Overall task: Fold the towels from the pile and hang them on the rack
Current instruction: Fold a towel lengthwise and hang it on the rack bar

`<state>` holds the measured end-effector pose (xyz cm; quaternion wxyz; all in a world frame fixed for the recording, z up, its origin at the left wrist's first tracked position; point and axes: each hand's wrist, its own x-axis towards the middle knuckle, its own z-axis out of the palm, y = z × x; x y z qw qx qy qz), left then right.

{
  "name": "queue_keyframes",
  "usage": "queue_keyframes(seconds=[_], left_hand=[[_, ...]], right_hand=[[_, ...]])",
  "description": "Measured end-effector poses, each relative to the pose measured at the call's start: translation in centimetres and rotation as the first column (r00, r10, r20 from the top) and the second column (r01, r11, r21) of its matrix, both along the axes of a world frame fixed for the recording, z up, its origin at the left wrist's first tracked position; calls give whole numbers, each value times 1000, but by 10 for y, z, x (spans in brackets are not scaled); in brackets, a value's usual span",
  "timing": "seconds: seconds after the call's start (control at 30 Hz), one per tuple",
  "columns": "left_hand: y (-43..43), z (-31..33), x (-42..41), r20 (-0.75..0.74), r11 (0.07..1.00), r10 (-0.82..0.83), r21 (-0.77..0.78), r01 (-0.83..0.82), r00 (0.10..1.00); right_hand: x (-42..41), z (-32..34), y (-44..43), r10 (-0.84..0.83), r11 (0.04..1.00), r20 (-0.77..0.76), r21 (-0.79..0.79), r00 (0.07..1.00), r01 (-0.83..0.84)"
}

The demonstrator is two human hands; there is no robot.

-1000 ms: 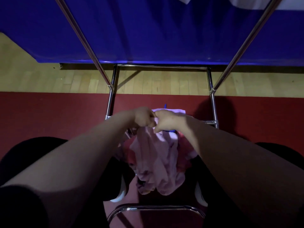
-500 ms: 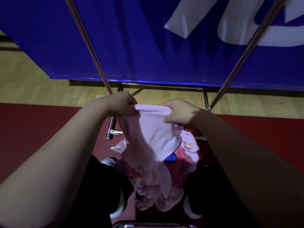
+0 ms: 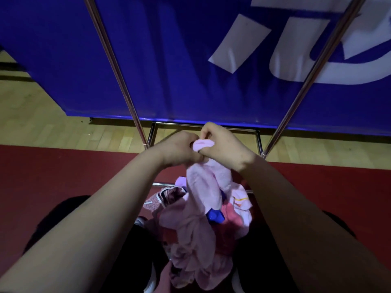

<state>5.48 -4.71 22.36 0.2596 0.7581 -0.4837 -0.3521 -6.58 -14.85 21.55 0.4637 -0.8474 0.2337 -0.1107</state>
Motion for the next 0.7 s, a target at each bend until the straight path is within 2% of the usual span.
queue_keyframes(seconds=[0.07,0.1,0.2,0.3,0.4,0.47,0.53,0.63,0.7], left_hand=[[5,-9,3,97,1000,28,9,-29,995],[7,-12,5,74,998,63,-22,-62,995],[9,-8,5,-127,964,213,-136,-230,969],[3,-7,8,-252,937,274,-146,-317,928],[0,-11,22,-207,893,392,-150,-425,896],[2,-14,29,-100,940,319,-93,-329,942],[2,-15,27,-66,980,192,-37,-195,979],[-6,-14,17,-88,978,183,-88,-191,979],[-10,-9,14,-168,960,217,-144,-242,962]], right_hand=[[-8,-2,-7,30,996,-47,82,998,-26],[-12,-3,-10,65,992,-96,118,993,-53],[-16,-12,-14,159,982,-260,140,953,-125],[-11,-28,-23,66,997,-362,57,930,-49],[-2,-26,-34,-66,993,-241,78,968,87],[5,-17,-36,-148,982,-119,99,982,160],[13,-9,-32,-178,972,-9,151,984,178],[16,-5,-22,-133,964,73,242,988,112],[16,-6,-21,-130,966,82,236,988,108]])
